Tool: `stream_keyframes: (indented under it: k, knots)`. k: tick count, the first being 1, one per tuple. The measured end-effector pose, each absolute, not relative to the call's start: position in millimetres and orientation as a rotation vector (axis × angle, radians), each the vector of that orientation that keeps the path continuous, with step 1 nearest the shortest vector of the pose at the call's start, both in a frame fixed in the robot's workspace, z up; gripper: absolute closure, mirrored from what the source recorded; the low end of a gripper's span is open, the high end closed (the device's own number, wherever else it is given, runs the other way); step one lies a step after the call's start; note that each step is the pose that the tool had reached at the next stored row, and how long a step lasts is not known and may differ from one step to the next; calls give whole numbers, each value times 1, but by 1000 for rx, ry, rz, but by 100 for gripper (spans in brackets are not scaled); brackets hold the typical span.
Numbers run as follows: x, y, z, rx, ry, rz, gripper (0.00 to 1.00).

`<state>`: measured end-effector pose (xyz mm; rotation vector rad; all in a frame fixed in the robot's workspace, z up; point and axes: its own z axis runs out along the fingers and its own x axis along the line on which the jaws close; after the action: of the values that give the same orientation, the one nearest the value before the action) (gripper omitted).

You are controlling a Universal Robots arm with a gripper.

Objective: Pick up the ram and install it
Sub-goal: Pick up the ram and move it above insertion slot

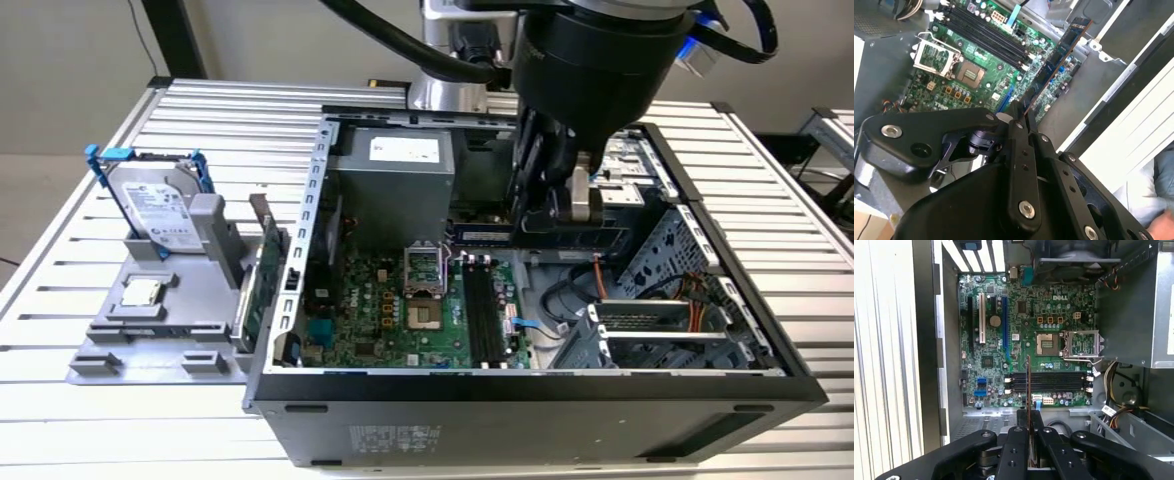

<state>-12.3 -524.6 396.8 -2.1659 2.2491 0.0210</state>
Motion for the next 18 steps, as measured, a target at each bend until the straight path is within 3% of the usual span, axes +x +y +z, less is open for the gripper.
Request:
stream_keyframes:
  k: [18]
  knots:
    - [-12,-515,397,-2166,2249,21,100]
